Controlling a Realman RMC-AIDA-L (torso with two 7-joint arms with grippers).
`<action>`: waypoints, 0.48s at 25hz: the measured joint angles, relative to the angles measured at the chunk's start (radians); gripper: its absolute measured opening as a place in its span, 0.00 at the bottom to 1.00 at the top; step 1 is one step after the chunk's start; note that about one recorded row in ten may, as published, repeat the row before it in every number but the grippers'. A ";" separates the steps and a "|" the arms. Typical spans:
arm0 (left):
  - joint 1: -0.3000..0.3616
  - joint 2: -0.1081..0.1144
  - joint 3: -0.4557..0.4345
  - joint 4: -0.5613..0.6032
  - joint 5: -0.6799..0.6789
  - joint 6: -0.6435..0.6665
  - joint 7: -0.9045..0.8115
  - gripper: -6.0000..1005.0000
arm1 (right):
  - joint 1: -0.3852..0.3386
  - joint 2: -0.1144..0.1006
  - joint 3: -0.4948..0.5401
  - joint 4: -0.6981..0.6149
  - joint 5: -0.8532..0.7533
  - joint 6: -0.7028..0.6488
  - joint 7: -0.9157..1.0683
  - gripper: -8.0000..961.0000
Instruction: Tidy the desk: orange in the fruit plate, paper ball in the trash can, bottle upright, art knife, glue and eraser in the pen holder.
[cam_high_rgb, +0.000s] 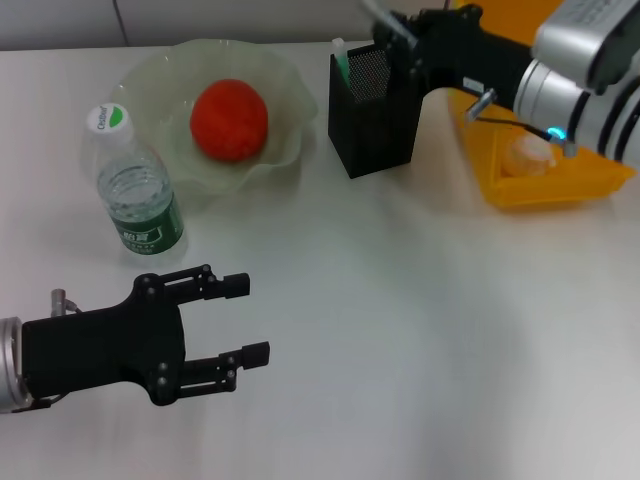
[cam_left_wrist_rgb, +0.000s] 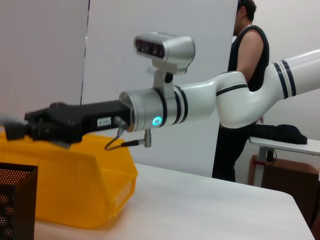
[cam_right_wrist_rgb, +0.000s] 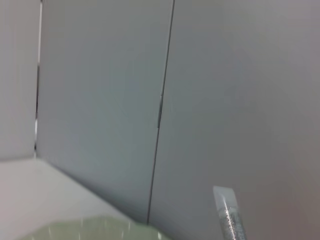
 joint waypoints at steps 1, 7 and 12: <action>0.000 0.000 0.000 0.000 0.000 0.002 -0.001 0.72 | -0.015 0.000 0.005 -0.022 0.007 0.012 -0.014 0.20; -0.003 0.000 -0.002 0.000 0.000 0.009 -0.017 0.72 | 0.009 -0.002 -0.001 0.029 0.077 0.015 -0.110 0.20; -0.006 -0.001 -0.003 0.000 0.000 0.009 -0.025 0.72 | 0.039 -0.003 -0.003 0.068 0.083 0.017 -0.142 0.20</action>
